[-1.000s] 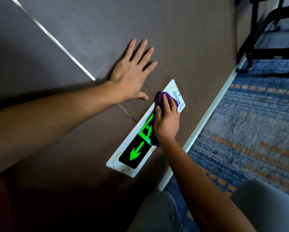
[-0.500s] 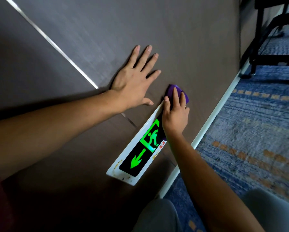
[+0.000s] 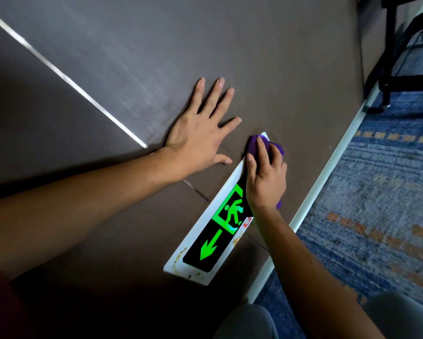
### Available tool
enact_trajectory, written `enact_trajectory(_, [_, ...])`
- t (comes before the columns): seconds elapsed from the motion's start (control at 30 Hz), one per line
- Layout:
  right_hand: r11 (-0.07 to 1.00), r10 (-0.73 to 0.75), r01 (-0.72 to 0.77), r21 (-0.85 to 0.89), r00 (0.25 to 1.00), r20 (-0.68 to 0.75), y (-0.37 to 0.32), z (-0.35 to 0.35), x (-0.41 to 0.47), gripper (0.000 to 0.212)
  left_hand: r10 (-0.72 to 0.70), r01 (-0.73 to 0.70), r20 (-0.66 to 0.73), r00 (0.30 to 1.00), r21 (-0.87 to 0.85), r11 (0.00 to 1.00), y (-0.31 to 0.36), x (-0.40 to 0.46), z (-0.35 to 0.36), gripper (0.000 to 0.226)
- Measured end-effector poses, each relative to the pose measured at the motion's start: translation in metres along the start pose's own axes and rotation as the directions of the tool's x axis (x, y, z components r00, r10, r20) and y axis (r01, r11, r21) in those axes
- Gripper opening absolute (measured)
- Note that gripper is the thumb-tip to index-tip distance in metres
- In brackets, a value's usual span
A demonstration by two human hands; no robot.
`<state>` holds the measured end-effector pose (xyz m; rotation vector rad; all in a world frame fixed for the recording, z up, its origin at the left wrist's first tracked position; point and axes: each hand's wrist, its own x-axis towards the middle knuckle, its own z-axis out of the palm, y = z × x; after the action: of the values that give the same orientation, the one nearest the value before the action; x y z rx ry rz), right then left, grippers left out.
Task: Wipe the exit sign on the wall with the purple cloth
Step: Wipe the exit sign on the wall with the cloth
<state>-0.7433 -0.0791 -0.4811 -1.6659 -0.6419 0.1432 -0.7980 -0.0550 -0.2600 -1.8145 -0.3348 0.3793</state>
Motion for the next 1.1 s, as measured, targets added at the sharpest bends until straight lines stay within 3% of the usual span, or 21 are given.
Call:
enact_trajectory(0.23, [0.999,0.030,-0.030,-0.016,0.999,-0.023,0.001,-0.001,0.014,0.044,-0.034,0.035,0.065,0.997,-0.018,0.999,0.005,0.003,-0.003,0.091])
enact_trajectory(0.53, [0.999,0.040,-0.039,-0.027,0.999,0.021,0.008,-0.009,0.013,0.046,-0.015,0.020,0.134,0.991,-0.035,0.999,0.003,0.018,-0.017,0.114])
enact_trajectory(0.9, [0.967,0.254,-0.253,-0.025,0.953,0.166,0.039,-0.011,0.007,0.050,0.065,-0.070,0.212,0.975,0.019,0.997,-0.001,0.040,-0.020,0.137])
enact_trajectory(1.1, [0.985,0.174,-0.175,0.004,0.978,0.113,0.008,-0.012,0.020,0.049,0.053,-0.062,0.221,0.974,0.032,0.998,0.001,0.042,-0.019,0.139])
